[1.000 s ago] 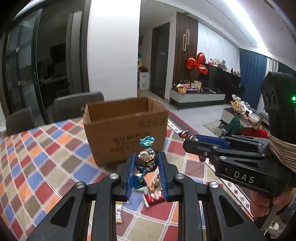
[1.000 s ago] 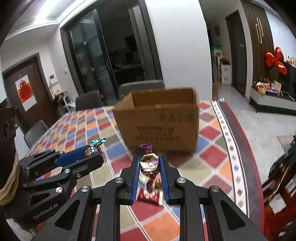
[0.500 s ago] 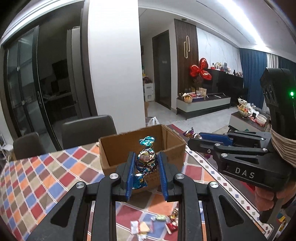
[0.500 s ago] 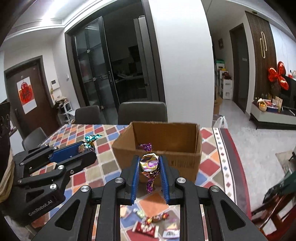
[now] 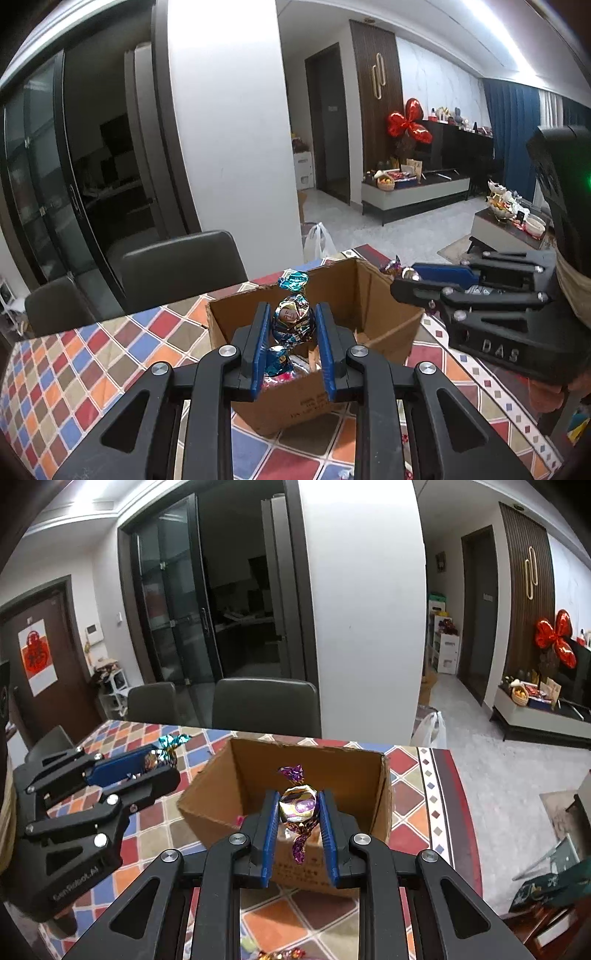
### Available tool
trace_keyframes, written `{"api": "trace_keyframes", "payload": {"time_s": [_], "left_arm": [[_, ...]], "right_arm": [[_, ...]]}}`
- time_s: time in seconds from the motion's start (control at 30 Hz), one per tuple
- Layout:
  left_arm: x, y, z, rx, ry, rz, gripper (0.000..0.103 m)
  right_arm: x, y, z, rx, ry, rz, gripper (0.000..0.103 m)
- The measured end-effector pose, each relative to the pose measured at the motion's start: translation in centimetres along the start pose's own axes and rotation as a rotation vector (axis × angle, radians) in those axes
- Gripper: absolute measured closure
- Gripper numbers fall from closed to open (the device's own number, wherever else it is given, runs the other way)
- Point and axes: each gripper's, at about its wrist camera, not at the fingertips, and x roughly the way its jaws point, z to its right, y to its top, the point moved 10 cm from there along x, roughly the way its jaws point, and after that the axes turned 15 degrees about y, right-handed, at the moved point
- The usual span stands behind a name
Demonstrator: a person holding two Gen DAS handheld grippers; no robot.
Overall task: Organize snacks
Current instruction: 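Carry both candies into the cardboard box and open both grippers, then move both tools back over the remaining snacks on the table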
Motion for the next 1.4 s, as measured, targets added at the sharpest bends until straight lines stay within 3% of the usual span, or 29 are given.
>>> {"api": "trace_keyframes", "payload": {"time_s": [0.27, 0.3, 0.33, 0.37, 0.43, 0.53, 0.63, 0.73, 0.97, 1.2, 1.4], "left_arm": [[4.3, 0.4, -0.2, -0.018, 0.024, -0.074, 0.077], [4.8, 0.4, -0.2, -0.023, 0.031, -0.091, 0.074], [5.2, 0.4, -0.2, -0.024, 0.043, -0.103, 0.063], [5.3, 0.5, -0.5, -0.025, 0.058, -0.101, 0.056], [4.7, 0.5, -1.0, -0.021, 0.1, -0.081, 0.051], [3.4, 0.1, -1.6, -0.01, 0.124, -0.059, 0.042], [1.3, -0.7, -1.7, 0.001, 0.136, -0.026, 0.041], [-1.0, -2.2, -1.1, 0.014, 0.116, -0.019, 0.04], [-4.9, -4.4, -1.4, -0.022, 0.085, -0.024, 0.04], [-7.6, -7.2, -1.5, -0.008, 0.117, -0.031, 0.04], [-8.2, -11.0, -1.4, -0.001, 0.121, -0.091, 0.04]], "right_arm": [[2.9, 0.9, 1.7, 0.031, -0.02, -0.035, 0.08], [3.2, 1.0, 1.9, 0.03, -0.027, -0.04, 0.08], [3.4, 1.1, 2.2, 0.033, -0.042, -0.044, 0.079], [3.5, 1.2, 2.4, 0.038, -0.056, -0.05, 0.072], [3.3, 1.0, 2.9, 0.065, -0.074, -0.05, 0.065], [2.5, 0.5, 3.0, 0.072, -0.082, -0.047, 0.065], [1.6, 0.1, 2.4, 0.066, -0.073, -0.039, 0.065], [0.4, -1.0, 0.7, 0.037, -0.041, -0.025, 0.056], [-1.2, -4.3, -3.2, -0.002, 0.033, -0.058, 0.055], [-1.6, -7.8, -5.1, -0.004, 0.082, -0.151, 0.055], [-0.7, -11.5, -5.9, -0.027, 0.087, -0.253, 0.055]]}}
